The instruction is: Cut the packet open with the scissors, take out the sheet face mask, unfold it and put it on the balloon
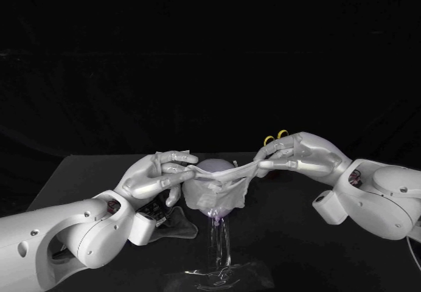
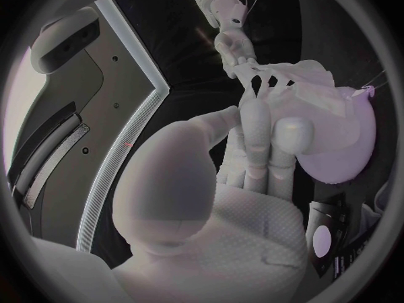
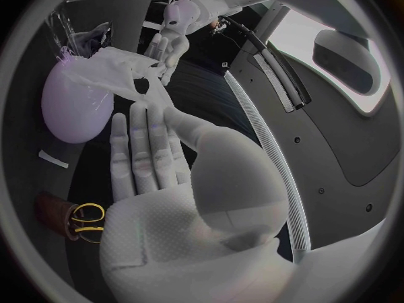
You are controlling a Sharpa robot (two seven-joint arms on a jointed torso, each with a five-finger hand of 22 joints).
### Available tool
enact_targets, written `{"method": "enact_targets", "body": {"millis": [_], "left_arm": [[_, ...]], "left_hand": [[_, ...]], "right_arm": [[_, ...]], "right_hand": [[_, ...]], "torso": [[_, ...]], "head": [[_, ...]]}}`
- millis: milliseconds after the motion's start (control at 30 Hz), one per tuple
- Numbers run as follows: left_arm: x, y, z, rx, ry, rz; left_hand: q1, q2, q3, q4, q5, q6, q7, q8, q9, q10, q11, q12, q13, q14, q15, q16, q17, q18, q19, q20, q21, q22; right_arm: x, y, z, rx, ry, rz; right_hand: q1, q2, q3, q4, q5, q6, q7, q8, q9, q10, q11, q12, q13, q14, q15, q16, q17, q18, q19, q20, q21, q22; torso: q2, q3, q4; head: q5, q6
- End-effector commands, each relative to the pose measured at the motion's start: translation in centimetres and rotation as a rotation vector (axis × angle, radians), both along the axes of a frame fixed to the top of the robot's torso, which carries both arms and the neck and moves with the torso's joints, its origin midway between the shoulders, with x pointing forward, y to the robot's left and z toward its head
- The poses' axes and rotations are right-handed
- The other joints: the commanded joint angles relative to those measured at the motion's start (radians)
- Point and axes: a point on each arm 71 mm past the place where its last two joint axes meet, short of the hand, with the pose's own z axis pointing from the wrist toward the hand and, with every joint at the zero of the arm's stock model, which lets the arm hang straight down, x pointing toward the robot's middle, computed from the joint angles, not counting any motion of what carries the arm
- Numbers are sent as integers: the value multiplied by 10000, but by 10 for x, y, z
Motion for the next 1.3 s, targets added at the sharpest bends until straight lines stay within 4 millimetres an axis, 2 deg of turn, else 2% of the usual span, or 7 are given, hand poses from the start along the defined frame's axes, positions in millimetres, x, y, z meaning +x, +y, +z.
{"method": "enact_targets", "body": {"millis": [33, 167, 267, 400, 467, 900, 1300], "left_arm": [[6, 1, -2, 17, -219, -21], [17, 3, -7, 173, -190, 214], [25, 4, -11, 273, -162, 376], [35, 3, -15, 429, -165, 589], [40, 3, -17, 535, -167, 708], [58, 2, -25, 1302, -293, 1148], [64, 4, -27, 1461, -394, 1392]], "left_hand": [[15, 59, -2, -55, 49, 80, 22, -52, -13, 204, -76, 21, 15, -20, -80, 49, 15, -46, 33, 36, -7, 13], [6, 56, -8, -54, 49, 95, 27, -61, -19, 207, -76, 15, 14, -21, -77, 50, 15, -47, 29, 41, -4, 17], [6, 55, -9, -54, 49, 96, 27, -61, -20, 207, -76, 15, 14, -21, -77, 50, 15, -47, 29, 41, -4, 16], [-2, 54, -15, -51, 49, 113, 28, -67, -24, 211, -77, 11, 13, -22, -75, 50, 15, -48, 28, 45, 3, 26], [-2, 54, -15, -51, 49, 113, 28, -67, -24, 211, -77, 11, 13, -22, -75, 50, 15, -48, 28, 45, 3, 26], [59, 132, 45, -104, 50, 244, 65, -209, -116, -10, -42, -214, -53, -32, -51, 63, 8, -32, -36, 71, 17, 19], [62, 182, 167, -157, 49, 345, 123, -345, -207, -423, 46, -598, -133, -42, 10, 92, -1, -15, -113, 121, 28, -16]], "right_arm": [[3, 2, -7, -60, -34, 155], [11, 3, -19, -149, 79, -33], [18, 4, -25, -224, 83, -206], [28, 4, -33, -338, 102, -429], [33, 4, -38, -405, 126, -515], [60, 11, -52, -788, -68, -1184], [85, 9, -52, -1099, -285, -1720]], "right_hand": [[80, -14, 41, -12, 40, 90, -6, 54, 8, -2, -53, -16, 13, 85, -11, -58, 14, 152, -74, 24, 63, 9], [78, -14, 39, -11, 40, 91, -5, 53, 8, -2, -52, -15, 13, 87, -11, -59, 15, 152, -76, 24, 66, 14], [78, -14, 39, -11, 40, 91, -5, 53, 8, -2, -52, -15, 13, 87, -11, -59, 15, 152, -76, 24, 66, 14], [74, -14, 36, -9, 40, 91, -4, 53, 8, -1, -51, -15, 13, 89, -10, -59, 17, 151, -78, 25, 68, 18], [70, -12, 34, -6, 40, 92, -4, 52, 8, 0, -50, -15, 14, 91, -9, -60, 19, 151, -79, 26, 70, 23], [66, -9, 33, -2, 40, 92, -3, 51, 7, -1, -49, -16, 14, 93, -8, -61, 21, 150, -83, 26, 73, 30], [61, -5, 33, 2, 40, 93, -4, 50, 7, 1, -49, -16, 14, 99, -7, -62, 25, 151, -86, 26, 78, 40]], "torso": [[7, 6, -5], [-8, 8, -10], [-7, 10, -1], [14, 8, -4], [30, 15, -23], [16, 8, -9], [19, 9, -4]], "head": [[-10, -163], [8, -384], [4, -401], [16, -489], [33, -520], [24, -599], [26, -584]]}}
